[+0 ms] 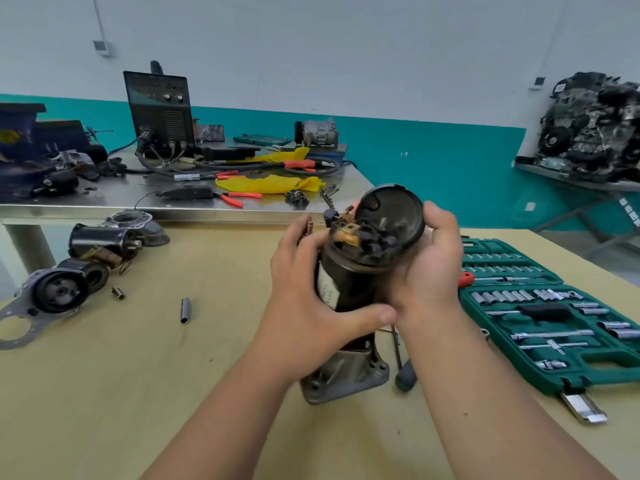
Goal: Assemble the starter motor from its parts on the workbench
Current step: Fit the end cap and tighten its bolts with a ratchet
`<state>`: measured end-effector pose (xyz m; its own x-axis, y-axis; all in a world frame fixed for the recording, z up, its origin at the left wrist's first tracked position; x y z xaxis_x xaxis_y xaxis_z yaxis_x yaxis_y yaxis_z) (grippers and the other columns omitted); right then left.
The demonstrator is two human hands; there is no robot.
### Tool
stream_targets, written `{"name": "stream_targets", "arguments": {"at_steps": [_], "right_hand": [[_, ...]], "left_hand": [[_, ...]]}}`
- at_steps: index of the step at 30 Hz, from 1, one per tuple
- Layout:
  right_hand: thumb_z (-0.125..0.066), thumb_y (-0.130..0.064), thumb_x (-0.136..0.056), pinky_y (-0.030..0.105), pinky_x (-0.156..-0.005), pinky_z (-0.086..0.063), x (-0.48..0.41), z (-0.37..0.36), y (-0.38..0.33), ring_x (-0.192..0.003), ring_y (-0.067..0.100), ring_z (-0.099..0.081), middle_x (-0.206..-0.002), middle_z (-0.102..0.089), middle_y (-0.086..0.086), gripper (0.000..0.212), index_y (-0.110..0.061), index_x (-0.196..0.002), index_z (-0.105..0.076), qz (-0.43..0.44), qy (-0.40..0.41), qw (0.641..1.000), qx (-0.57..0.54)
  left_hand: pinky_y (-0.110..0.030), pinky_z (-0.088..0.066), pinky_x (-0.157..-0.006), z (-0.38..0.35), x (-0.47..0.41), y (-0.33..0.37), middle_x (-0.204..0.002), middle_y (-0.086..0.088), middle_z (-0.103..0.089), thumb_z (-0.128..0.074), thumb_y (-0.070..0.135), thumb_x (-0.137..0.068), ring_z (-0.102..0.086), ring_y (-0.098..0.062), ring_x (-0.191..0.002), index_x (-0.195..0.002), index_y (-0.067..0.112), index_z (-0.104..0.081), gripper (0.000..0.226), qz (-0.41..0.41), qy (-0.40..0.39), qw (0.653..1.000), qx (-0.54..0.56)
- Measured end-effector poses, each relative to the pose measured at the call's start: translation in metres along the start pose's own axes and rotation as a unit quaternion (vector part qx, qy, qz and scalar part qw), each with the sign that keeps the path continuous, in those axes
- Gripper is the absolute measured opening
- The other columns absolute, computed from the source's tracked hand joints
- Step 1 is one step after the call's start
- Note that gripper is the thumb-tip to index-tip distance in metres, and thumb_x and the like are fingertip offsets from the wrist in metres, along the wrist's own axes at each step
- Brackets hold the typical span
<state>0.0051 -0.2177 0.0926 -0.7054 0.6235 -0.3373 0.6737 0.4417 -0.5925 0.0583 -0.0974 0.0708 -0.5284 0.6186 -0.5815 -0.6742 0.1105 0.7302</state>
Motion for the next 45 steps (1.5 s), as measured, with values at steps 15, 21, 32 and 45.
{"name": "stream_targets", "arguments": {"at_steps": [15,21,32,45], "right_hand": [[-0.051,-0.036,-0.087,0.032,-0.086,-0.053,0.032,-0.028,0.017,-0.101,0.017,-0.066,-0.102,-0.072,0.003,0.031,-0.02,-0.098,-0.075,0.077,-0.111,0.99,-0.027],[-0.059,-0.031,-0.087,0.036,-0.093,-0.05,0.03,-0.029,0.014,-0.105,0.021,-0.064,-0.106,-0.068,0.009,0.027,-0.014,-0.107,-0.069,0.1,-0.079,0.989,0.078],[-0.059,-0.06,-0.063,0.041,-0.092,-0.049,0.002,0.016,-0.009,-0.107,0.018,-0.062,-0.107,-0.069,-0.004,0.046,-0.031,-0.097,-0.07,0.108,0.127,0.93,0.328],[-0.059,-0.038,-0.076,0.046,-0.09,-0.048,0.043,0.005,-0.001,-0.105,0.026,-0.062,-0.107,-0.066,0.004,0.035,-0.028,-0.109,-0.068,0.175,-0.006,0.96,0.219]], "left_hand": [[-0.021,-0.053,-0.077,0.033,-0.002,-0.028,-0.106,0.0,-0.073,-0.076,0.033,-0.06,-0.069,-0.016,-0.1,-0.111,0.021,-0.066,0.053,0.015,-0.057,0.973,0.221],[-0.044,-0.056,-0.086,0.022,-0.004,-0.029,-0.11,-0.008,-0.071,-0.078,0.038,-0.059,-0.067,-0.026,-0.105,-0.119,0.009,-0.061,0.068,0.038,-0.004,0.967,0.253],[-0.037,-0.057,-0.08,0.02,-0.004,-0.052,-0.098,-0.007,-0.073,-0.091,0.049,-0.053,-0.07,-0.024,-0.091,-0.107,0.019,-0.074,0.064,0.099,-0.179,0.88,0.429],[-0.041,-0.052,-0.095,0.024,-0.009,-0.033,-0.115,-0.018,-0.069,-0.076,0.031,-0.079,-0.066,-0.029,-0.106,-0.124,0.001,-0.063,0.056,0.081,-0.239,0.803,0.54]]}}
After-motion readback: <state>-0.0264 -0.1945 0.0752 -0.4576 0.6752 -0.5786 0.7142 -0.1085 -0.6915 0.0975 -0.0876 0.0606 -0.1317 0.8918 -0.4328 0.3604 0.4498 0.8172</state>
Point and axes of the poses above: each hand's wrist, its own x-axis away from the middle knuckle, its own z-axis out of the back of the hand, y = z × x, the point moved 5 cm from there along -x, towards the middle knuckle
